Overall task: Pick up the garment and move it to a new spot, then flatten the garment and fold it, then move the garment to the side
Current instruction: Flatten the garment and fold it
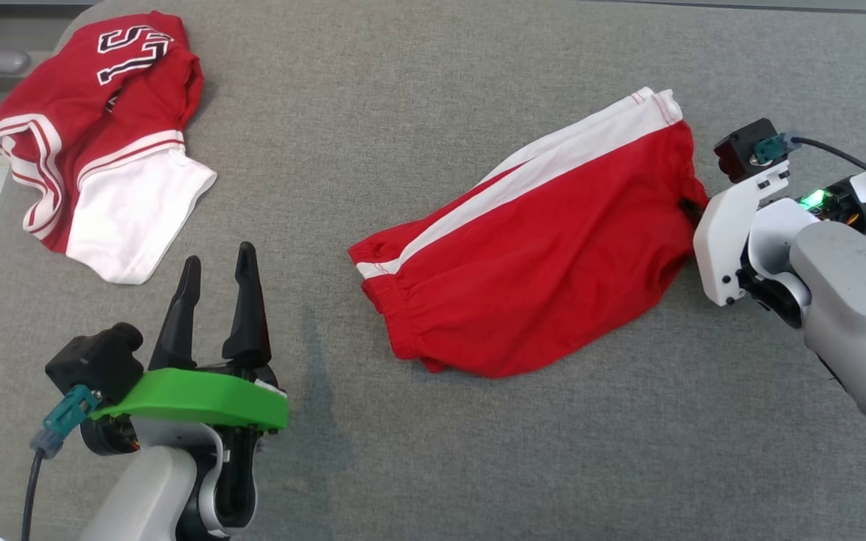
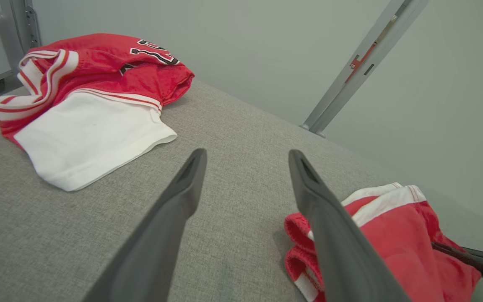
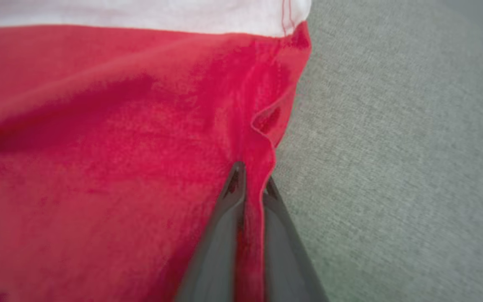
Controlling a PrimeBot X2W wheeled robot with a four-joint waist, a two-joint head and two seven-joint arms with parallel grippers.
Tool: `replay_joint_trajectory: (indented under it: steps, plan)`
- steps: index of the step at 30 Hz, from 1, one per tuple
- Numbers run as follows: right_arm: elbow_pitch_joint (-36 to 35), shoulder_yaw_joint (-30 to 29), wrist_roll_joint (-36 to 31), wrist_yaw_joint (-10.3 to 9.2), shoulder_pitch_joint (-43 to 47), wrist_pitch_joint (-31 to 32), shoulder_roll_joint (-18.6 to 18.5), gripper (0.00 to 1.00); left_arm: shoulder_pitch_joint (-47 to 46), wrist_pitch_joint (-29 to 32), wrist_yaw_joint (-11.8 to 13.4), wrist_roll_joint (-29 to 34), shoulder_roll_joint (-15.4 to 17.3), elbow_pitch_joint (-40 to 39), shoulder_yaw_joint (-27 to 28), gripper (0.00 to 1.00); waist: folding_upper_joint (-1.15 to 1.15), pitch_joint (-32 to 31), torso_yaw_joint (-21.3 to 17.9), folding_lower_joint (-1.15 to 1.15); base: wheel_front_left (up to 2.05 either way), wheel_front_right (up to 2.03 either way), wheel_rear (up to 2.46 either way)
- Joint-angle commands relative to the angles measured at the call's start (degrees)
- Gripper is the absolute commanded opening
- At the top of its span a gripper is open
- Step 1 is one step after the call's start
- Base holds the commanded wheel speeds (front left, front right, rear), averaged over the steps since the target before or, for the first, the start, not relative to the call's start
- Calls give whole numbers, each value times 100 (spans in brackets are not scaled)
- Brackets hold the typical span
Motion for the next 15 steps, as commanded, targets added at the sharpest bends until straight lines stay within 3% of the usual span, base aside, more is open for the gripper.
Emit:
replay_joint_trajectory:
  steps: [1, 7, 15]
  plan:
    - [130, 29, 16, -2, 183, -42, 13, 0, 54, 0, -30, 76, -16, 26, 17, 100, 0, -41, -48, 0, 0, 0, 0]
    - [301, -186, 146, -4, 178, -546, 187, 0, 15, -1, -132, 223, -61, 145, -5, 100, 0, -262, -283, 0, 0, 0, 0]
    - [459, -639, 537, -5, 709, -1362, 157, 0, 109, 4, -299, 348, -163, 395, -130, 100, 0, -705, -811, 0, 0, 0, 0]
